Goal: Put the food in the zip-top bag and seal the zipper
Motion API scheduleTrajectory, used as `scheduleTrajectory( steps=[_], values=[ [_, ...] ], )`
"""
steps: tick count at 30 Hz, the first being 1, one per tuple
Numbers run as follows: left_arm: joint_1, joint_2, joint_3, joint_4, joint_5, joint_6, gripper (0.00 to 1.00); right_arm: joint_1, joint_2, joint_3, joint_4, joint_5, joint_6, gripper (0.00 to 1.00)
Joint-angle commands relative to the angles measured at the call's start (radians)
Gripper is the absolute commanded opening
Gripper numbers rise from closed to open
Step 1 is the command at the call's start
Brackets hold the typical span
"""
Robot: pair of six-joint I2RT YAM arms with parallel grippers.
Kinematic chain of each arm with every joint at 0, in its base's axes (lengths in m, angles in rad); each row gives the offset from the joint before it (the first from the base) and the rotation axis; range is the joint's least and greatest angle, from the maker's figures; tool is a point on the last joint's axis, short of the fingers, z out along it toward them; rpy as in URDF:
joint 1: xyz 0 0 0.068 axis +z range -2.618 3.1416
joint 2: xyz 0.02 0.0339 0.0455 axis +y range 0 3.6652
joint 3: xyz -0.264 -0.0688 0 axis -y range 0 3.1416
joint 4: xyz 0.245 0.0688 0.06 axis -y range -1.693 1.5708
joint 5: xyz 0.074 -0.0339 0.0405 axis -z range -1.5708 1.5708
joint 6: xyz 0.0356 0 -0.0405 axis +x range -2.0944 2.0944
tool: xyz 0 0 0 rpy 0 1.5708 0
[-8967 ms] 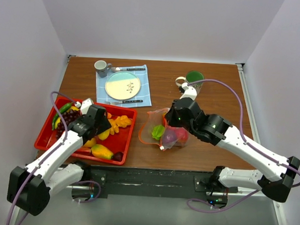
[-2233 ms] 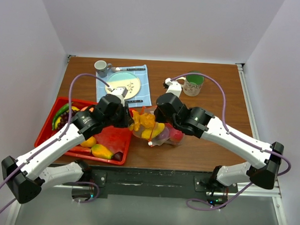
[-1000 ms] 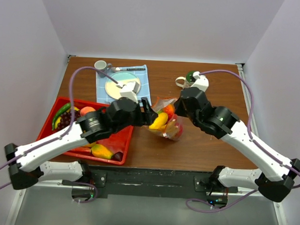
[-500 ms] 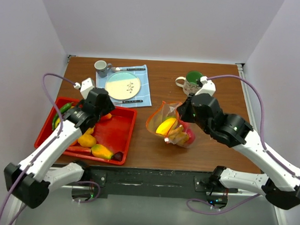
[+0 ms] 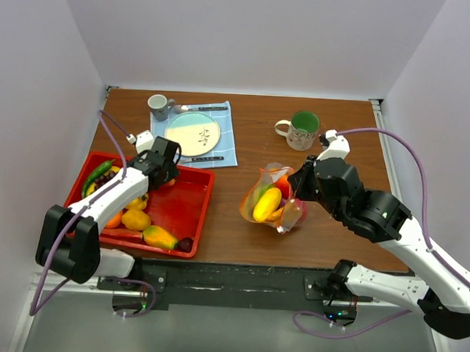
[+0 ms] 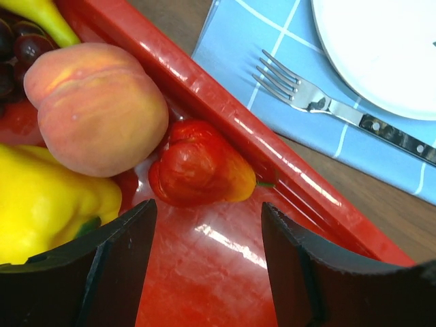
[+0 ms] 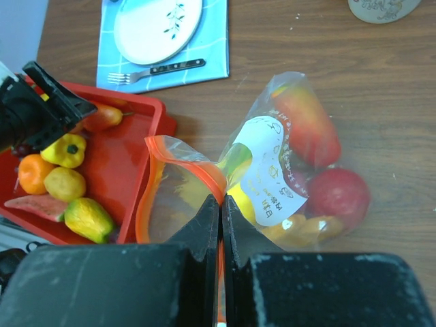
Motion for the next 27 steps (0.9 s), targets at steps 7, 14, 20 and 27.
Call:
scheduleTrajectory(
  steps=[7, 14, 20, 27],
  values=[
    [0.021, 0.083, -0.009, 0.119, -0.063, 0.063, 0.69, 0.001, -0.009, -0.024, 0.044, -0.026, -0.023, 0.0],
    [0.025, 0.126, -0.021, 0.167, -0.047, 0.115, 0.72, 0.003, -0.003, -0.025, 0.051, -0.029, -0.026, 0.0],
    [0.025, 0.127, -0.061, 0.233, 0.012, 0.157, 0.72, 0.003, 0.008, -0.027, 0.061, -0.038, -0.026, 0.0],
    [0.019, 0.077, -0.14, 0.266, 0.075, 0.149, 0.7, 0.003, 0.022, -0.029, 0.074, -0.043, -0.023, 0.0]
  ],
)
